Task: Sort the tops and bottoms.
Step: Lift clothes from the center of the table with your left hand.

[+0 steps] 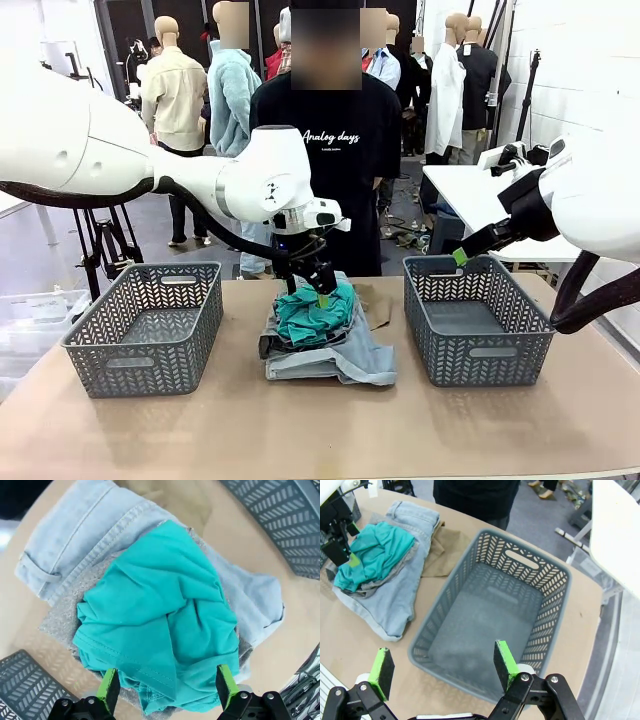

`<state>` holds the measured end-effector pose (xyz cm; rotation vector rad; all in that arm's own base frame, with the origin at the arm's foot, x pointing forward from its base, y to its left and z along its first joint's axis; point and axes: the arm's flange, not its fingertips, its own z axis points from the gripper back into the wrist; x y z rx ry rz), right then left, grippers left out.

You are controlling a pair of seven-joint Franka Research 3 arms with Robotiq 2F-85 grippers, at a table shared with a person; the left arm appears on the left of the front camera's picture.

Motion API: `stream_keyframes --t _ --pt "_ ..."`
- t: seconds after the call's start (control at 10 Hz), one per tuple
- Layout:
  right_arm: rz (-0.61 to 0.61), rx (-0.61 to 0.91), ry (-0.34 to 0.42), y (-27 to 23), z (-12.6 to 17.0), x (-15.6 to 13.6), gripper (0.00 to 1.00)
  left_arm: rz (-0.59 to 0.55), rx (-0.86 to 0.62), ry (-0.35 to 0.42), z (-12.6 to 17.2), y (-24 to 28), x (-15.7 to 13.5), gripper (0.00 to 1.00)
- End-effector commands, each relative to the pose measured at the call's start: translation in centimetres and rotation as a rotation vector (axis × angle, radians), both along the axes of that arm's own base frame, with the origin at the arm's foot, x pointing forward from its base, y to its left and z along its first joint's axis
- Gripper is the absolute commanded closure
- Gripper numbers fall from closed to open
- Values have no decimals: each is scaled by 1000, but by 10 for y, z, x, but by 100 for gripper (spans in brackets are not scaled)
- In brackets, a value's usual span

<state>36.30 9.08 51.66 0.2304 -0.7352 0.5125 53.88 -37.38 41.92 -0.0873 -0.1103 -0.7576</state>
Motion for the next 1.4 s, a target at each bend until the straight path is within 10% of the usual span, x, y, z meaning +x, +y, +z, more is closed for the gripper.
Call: stream_keyframes --t 0.0,0.4,1.0,1.3 --pt "9 10 -2 0 -2 2 0 26 8 -19 -8 -1 9 0" --pt "9 10 -2 0 -2 2 0 36 -3 -40 -26 -3 16 0" --pt "9 10 -2 0 -2 2 0 68 34 -18 -19 -10 12 100" --pt "9 10 -2 0 -2 2 0 89 39 -9 -18 -11 10 100"
